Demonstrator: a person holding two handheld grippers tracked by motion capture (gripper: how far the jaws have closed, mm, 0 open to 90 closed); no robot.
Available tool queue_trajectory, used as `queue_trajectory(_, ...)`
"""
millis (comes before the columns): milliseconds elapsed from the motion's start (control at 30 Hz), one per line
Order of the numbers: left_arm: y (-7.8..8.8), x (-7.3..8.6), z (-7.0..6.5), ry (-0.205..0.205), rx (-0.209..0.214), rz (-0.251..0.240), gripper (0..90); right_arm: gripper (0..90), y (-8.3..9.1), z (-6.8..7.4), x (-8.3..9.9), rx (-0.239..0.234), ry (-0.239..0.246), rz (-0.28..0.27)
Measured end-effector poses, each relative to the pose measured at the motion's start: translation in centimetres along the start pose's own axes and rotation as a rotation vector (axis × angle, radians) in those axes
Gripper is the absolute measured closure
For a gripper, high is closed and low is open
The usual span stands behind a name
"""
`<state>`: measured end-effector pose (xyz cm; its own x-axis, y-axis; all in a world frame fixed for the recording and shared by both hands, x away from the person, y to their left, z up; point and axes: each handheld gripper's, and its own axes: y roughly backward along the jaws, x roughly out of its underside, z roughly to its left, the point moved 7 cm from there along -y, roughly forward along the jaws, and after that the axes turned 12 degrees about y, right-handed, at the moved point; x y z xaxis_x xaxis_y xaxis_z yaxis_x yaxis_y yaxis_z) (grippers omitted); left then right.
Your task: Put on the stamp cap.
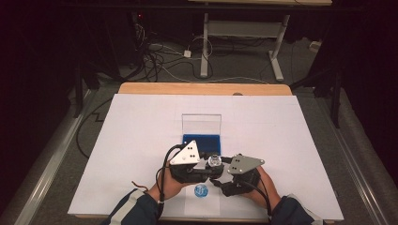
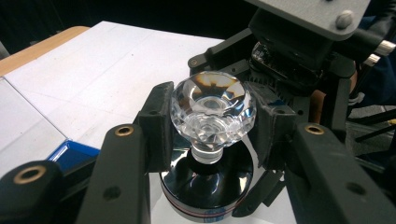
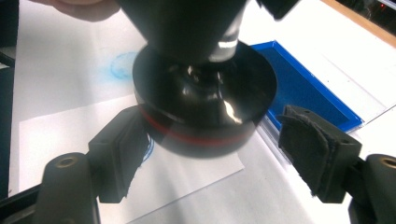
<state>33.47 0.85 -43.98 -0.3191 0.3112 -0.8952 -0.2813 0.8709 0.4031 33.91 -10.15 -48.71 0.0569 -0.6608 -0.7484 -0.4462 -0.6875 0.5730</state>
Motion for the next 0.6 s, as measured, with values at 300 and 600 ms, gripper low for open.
queue_trajectory(300, 0.6, -0.3, 0.4, 0.003, -0.019, -0.013, 53.8, 22.1, 0.2, -0.3, 0.1, 0.005, -0.007, -0.002)
queue_trajectory(600, 1.5, -0.6, 0.6, -0.006, -0.033, -0.031, 53.9, 21.3, 0.8, -0.6, 0.3, 0.010, -0.001, -0.009)
